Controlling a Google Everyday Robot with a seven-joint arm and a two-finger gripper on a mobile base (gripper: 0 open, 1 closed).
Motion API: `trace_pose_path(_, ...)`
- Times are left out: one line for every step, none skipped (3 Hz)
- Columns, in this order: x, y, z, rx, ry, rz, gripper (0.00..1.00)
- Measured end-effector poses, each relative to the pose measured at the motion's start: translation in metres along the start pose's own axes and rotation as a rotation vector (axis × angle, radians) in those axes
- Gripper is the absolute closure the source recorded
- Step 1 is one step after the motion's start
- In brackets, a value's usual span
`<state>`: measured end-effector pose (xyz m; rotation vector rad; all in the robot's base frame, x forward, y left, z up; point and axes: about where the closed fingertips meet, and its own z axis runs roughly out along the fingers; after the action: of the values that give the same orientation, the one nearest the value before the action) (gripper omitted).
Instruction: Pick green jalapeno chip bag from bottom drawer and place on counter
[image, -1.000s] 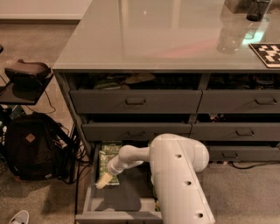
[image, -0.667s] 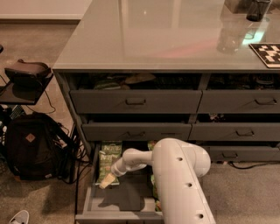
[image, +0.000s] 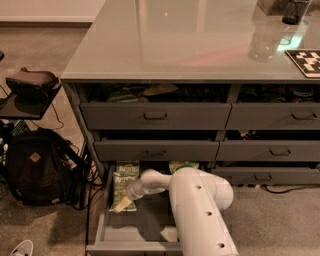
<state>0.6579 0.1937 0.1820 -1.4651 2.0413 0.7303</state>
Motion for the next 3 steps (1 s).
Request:
trace_pose_path(0.002,-0.011,0.015,-0.012,-0.008,0.009,0.00)
trace_pose_path(0.005,-0.017,0.027,-0.014,0.001,0.020,0.00)
trace_pose_path(0.006,-0.019,0.038,-0.010,0.050,0.011,0.00)
